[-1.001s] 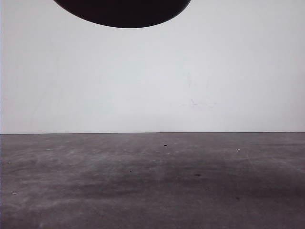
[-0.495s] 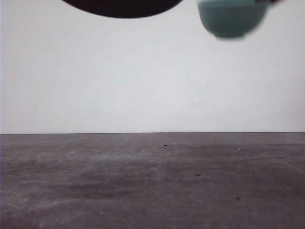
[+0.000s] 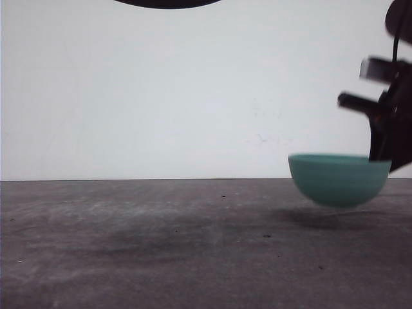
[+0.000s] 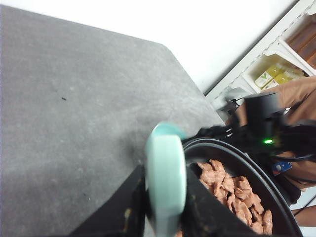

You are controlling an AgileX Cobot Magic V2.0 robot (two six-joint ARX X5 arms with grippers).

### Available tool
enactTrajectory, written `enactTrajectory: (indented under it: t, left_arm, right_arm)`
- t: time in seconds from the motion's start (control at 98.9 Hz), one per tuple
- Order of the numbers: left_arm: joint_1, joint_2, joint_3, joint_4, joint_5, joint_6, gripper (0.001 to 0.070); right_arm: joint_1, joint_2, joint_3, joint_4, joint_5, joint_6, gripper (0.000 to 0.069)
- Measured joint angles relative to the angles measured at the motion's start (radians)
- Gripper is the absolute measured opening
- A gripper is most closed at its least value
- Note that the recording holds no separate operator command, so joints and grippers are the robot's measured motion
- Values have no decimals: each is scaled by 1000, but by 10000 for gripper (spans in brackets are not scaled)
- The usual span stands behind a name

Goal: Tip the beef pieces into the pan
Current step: 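Lower the empty bowl back onto the table with the right gripper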

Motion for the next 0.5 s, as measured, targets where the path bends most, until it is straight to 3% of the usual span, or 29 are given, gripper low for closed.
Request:
enactTrajectory:
  t: [0.172,0.222,0.334,0.495]
  left_arm:
    - [0,0,0,0,0,5,60]
    - [0,0,0,-1,-3,8,60]
    - [0,0,0,-1,-31,19,60]
    - [0,3,0,-20,-76,50,60]
  right_arm:
    - [0,47,0,19,-14,7,29]
    - [0,47,0,27,-17,8,89]
    - [0,44,0,40,-19,13,296]
    - [0,-28,0,48,-19,14,364]
